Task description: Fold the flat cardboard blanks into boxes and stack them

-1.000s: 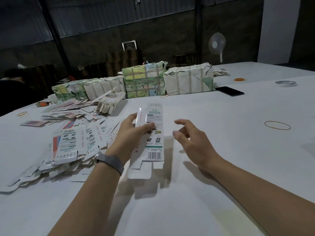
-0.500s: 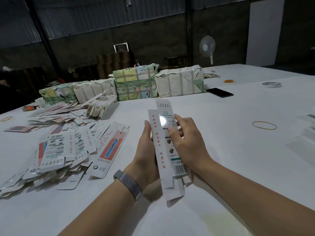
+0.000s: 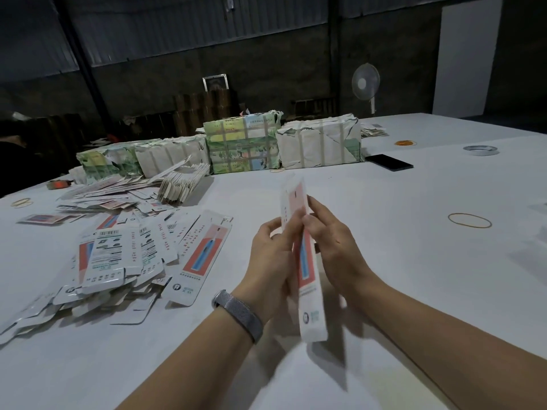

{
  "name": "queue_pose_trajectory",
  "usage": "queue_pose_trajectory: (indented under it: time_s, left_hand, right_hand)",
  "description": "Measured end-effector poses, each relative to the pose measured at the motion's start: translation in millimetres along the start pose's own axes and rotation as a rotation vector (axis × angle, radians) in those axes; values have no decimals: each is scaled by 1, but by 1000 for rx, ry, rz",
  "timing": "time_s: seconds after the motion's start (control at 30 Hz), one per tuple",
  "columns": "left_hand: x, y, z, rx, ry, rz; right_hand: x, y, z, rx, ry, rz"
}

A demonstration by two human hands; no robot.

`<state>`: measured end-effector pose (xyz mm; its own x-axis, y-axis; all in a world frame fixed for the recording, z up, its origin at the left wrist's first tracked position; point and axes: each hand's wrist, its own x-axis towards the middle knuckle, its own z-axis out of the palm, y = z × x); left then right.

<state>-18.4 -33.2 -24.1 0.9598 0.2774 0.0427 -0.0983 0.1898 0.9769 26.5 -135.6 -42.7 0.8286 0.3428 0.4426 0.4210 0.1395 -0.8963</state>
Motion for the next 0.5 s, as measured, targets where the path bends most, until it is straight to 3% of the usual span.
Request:
queue_pose_trajectory:
  time_s: [0.23, 0.5]
  left_hand:
    - [7, -10, -2, 2, -19, -98]
    - [7, -10, -1, 87, -17, 12]
  right_hand:
    - [-2, -6, 2, 171, -80, 161]
    - [-2, -2, 3, 169, -150, 125]
